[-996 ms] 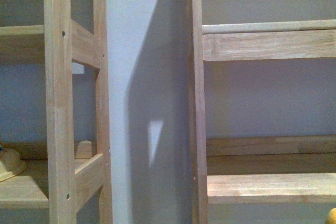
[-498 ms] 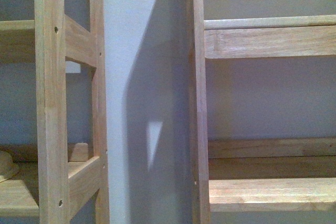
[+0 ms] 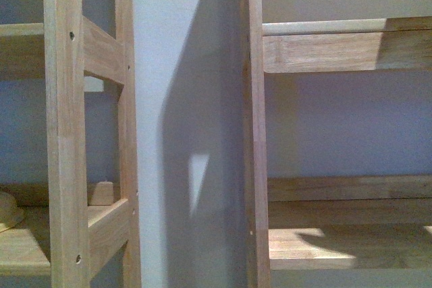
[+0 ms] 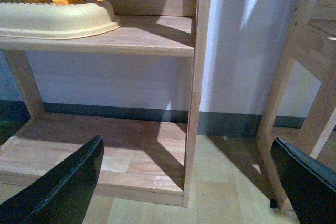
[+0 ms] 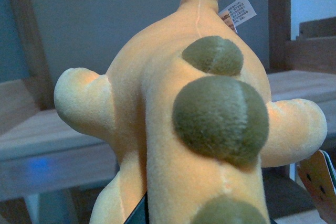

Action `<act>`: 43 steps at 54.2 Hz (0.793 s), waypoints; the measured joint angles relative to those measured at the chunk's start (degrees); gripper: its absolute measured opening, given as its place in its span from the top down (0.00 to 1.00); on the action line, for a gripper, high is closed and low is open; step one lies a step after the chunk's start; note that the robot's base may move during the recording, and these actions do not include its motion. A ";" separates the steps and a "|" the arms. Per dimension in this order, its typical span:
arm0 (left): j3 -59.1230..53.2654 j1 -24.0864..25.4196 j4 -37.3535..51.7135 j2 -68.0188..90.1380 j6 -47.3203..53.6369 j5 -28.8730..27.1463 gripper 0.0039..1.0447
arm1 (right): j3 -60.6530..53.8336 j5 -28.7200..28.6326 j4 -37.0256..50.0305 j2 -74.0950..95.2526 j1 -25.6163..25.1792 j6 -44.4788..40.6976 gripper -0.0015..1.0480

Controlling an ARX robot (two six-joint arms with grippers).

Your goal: Put away toys

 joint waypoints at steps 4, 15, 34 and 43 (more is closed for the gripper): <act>0.00 0.00 0.00 0.00 0.00 0.00 0.06 | 4.74 0.50 0.02 3.34 0.98 -0.96 0.93; 0.00 0.00 0.00 0.00 0.00 0.00 0.06 | 17.29 0.46 -1.11 12.79 2.25 -2.03 0.93; 0.00 0.00 0.00 0.00 0.00 0.00 0.06 | 37.68 1.33 -9.53 30.18 3.19 1.07 0.93; 0.00 0.00 0.00 0.00 0.00 0.00 0.06 | 46.42 1.60 -13.70 37.33 4.33 2.75 0.93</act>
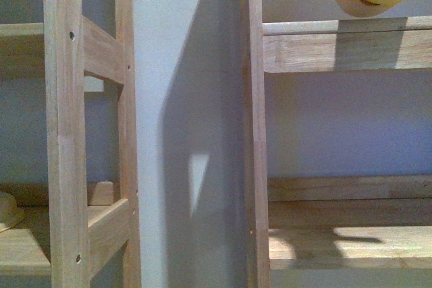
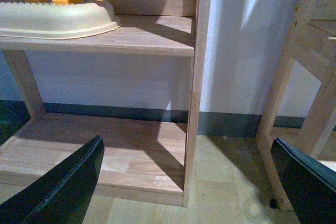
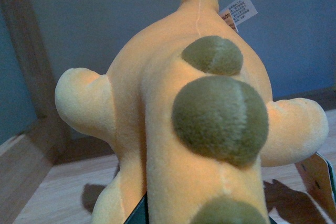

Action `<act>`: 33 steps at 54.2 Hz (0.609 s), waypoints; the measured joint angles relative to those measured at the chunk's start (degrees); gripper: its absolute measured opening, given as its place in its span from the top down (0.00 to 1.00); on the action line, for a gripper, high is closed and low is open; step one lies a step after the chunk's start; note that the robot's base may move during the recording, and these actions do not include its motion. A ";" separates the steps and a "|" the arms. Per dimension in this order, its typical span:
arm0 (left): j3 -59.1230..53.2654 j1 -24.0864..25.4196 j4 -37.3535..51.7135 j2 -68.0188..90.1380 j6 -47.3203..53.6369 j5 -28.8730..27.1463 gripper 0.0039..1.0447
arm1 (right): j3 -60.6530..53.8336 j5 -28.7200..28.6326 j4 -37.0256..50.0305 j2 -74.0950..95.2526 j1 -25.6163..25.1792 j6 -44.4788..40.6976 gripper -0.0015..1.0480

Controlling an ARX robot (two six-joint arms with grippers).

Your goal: Put away toys

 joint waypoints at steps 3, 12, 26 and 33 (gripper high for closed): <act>0.00 0.00 0.00 0.00 0.00 0.00 0.06 | 3.04 -0.07 -1.62 2.38 0.55 0.79 0.93; 0.00 0.00 0.00 0.00 0.00 0.00 0.06 | 9.94 -0.13 -5.27 7.61 1.90 2.84 0.93; 0.00 0.00 0.00 0.00 -0.02 0.00 0.06 | 20.81 -1.99 -12.26 14.93 2.38 7.50 0.93; 0.00 0.00 0.00 0.00 0.00 0.00 0.06 | 29.38 -3.45 -17.29 19.74 2.27 10.80 0.93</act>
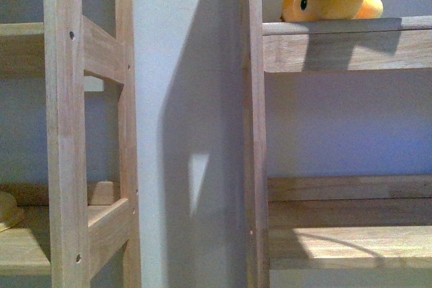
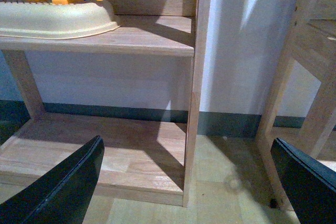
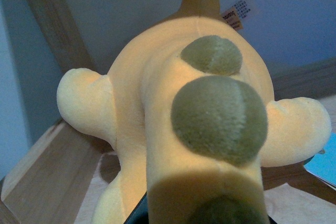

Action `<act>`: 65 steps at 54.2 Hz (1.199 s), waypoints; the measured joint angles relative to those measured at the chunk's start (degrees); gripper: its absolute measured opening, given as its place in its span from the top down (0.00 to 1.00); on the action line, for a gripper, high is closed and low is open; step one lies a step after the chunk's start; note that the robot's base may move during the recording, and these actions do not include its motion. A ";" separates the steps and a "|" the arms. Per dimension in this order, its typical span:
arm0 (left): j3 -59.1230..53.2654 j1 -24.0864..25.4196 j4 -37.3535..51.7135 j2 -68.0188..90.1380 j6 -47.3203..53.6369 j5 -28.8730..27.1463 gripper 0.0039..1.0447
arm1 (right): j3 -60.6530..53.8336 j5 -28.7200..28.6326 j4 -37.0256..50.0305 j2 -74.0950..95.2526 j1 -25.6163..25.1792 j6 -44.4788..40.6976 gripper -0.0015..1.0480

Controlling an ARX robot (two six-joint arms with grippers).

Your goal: Put away toys

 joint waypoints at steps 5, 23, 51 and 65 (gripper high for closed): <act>0.00 0.00 0.00 0.00 0.00 0.00 0.06 | 3.80 -1.09 -2.16 2.32 -0.04 1.33 0.93; 0.00 0.00 0.00 0.00 0.00 0.00 0.06 | 1.40 -1.88 -2.51 1.55 -0.07 1.46 0.72; 0.02 0.00 0.00 0.00 0.00 0.00 0.06 | -0.46 0.52 3.52 0.68 0.07 -4.46 0.06; 0.00 0.00 0.00 0.00 -0.02 0.00 0.06 | -6.51 4.55 15.15 -3.80 1.20 -12.35 0.06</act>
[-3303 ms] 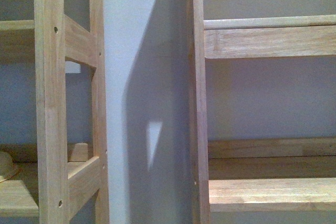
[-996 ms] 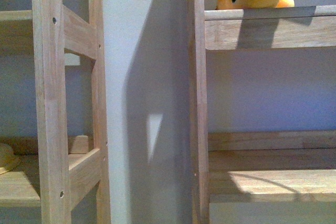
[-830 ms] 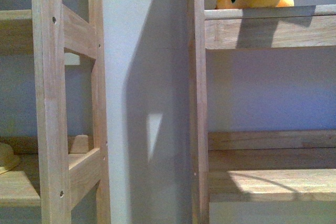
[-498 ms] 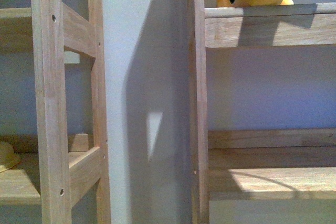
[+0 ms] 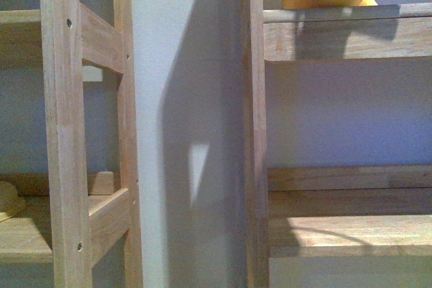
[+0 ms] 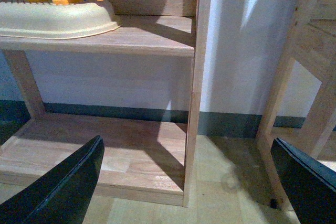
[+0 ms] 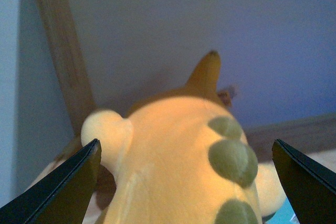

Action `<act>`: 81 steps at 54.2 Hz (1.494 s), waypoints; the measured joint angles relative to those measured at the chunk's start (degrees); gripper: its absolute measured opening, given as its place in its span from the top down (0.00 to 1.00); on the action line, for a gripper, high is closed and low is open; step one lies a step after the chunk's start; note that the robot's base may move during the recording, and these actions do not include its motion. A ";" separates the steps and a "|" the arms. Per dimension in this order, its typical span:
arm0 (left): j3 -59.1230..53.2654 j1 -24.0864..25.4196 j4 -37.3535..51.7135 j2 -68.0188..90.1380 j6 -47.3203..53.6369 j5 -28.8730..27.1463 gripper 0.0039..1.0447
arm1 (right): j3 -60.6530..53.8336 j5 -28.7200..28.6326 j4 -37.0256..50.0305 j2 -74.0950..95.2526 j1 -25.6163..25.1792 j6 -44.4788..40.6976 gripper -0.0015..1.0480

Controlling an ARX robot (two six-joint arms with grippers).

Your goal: Put away toys

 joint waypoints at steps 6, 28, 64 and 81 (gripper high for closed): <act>0.00 0.00 0.00 0.00 0.00 0.00 0.06 | -5.01 3.56 7.80 -3.85 0.70 -6.03 0.06; 0.00 0.00 0.00 0.00 0.02 0.00 0.06 | -38.53 9.35 33.68 -28.24 3.19 -21.31 0.06; 0.00 0.00 0.00 0.00 0.02 0.00 0.06 | -104.91 20.06 25.62 -84.85 10.86 -13.27 0.06; 0.02 0.00 0.00 0.00 0.02 0.00 0.06 | -121.94 23.34 22.84 -93.24 14.43 -6.93 0.06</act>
